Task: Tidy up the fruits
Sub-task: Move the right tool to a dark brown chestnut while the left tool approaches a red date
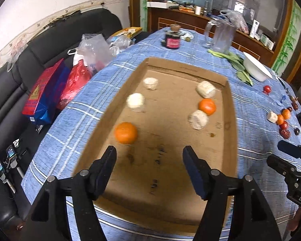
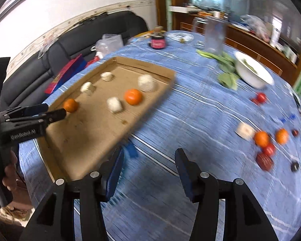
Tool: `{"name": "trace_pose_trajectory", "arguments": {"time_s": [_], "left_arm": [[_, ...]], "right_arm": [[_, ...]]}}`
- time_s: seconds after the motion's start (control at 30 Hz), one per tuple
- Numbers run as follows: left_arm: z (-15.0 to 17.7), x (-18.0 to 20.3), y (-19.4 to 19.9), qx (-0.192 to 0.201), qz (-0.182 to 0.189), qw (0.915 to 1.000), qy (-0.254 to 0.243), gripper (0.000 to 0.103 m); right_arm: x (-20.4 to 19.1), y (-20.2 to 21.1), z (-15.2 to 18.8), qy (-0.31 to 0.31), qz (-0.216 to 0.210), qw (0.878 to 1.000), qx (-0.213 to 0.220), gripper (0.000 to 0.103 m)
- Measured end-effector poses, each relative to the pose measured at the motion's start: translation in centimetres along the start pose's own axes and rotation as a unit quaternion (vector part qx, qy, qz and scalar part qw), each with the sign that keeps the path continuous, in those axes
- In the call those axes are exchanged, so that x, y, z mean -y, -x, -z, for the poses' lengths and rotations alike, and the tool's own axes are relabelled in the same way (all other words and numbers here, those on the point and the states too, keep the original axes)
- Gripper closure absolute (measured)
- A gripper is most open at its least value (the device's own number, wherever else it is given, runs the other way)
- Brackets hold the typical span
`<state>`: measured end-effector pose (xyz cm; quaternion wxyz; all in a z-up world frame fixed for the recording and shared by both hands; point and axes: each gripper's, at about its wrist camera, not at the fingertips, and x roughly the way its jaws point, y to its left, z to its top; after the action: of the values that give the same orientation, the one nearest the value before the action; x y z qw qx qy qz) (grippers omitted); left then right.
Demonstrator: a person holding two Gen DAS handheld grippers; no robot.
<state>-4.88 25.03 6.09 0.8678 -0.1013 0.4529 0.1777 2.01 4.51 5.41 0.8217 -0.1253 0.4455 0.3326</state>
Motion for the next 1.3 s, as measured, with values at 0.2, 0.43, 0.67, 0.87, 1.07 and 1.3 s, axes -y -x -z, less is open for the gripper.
{"name": "trace_pose_trajectory", "arguments": {"time_s": [0.2, 0.43, 0.67, 0.87, 1.07, 1.3], "left_arm": [[0.0, 5.1, 0.4, 0.001, 0.016, 0.9995, -0.027, 0.035], [0.4, 12.7, 0.7, 0.002, 0.045, 0.9958, -0.08, 0.029], [1.3, 19.7, -0.2, -0.02, 0.066, 0.9892, -0.129, 0.029], [1.6, 24.2, -1.5, -0.037, 0.062, 0.9826, -0.171, 0.029], [1.1, 26.7, -2.6, -0.049, 0.059, 0.9799, -0.184, 0.029], [-1.2, 28.1, -4.7, -0.058, 0.061, 0.9805, -0.178, 0.029]], "right_arm": [[5.8, 2.8, 3.9, -0.059, 0.026, 0.998, 0.003, 0.045], [13.0, 6.0, 8.2, -0.125, 0.062, 0.99, 0.008, 0.045], [21.7, 8.5, 10.6, -0.179, 0.108, 0.978, 0.023, 0.045], [28.3, 6.9, 9.3, -0.2, 0.131, 0.971, 0.022, 0.038], [30.5, 3.8, 7.3, -0.193, 0.123, 0.973, 0.02, 0.038], [31.2, 1.4, 6.7, -0.177, 0.123, 0.976, 0.013, 0.07]]}}
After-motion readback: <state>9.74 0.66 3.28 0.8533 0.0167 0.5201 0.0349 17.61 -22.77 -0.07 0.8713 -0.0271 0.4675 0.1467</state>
